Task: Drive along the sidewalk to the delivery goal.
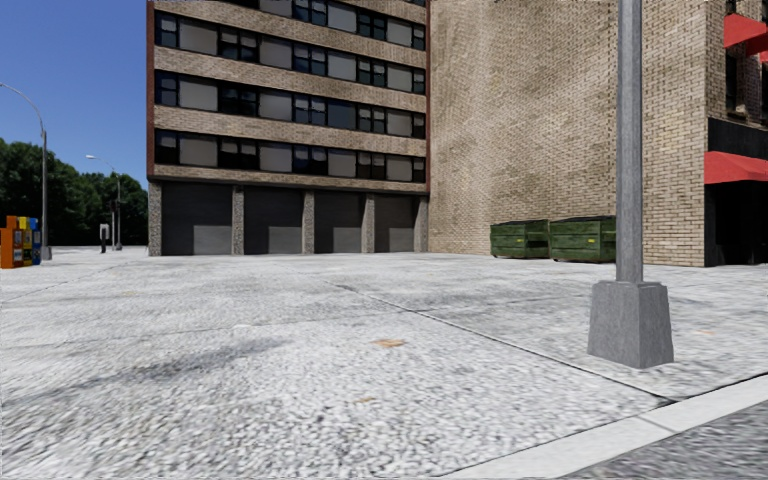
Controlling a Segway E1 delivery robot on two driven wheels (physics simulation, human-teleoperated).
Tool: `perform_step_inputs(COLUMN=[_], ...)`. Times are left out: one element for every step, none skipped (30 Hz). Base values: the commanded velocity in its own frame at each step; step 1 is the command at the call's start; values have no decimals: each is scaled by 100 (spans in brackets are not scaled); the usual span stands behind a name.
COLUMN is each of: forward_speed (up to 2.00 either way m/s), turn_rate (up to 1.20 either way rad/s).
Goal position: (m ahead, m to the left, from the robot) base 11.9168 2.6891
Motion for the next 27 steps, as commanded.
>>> perform_step_inputs(forward_speed=[190,190,190,190,190,190,190,190,190,190,190,190,190,190,190,190,190,190,190,190,190,190,190,190,190,190,190], turn_rate=[0,0,0,0,0,0,0,0,0,0,0,0,0,0,0,0,0,0,0,0,0,0,0,0,0,0,0])
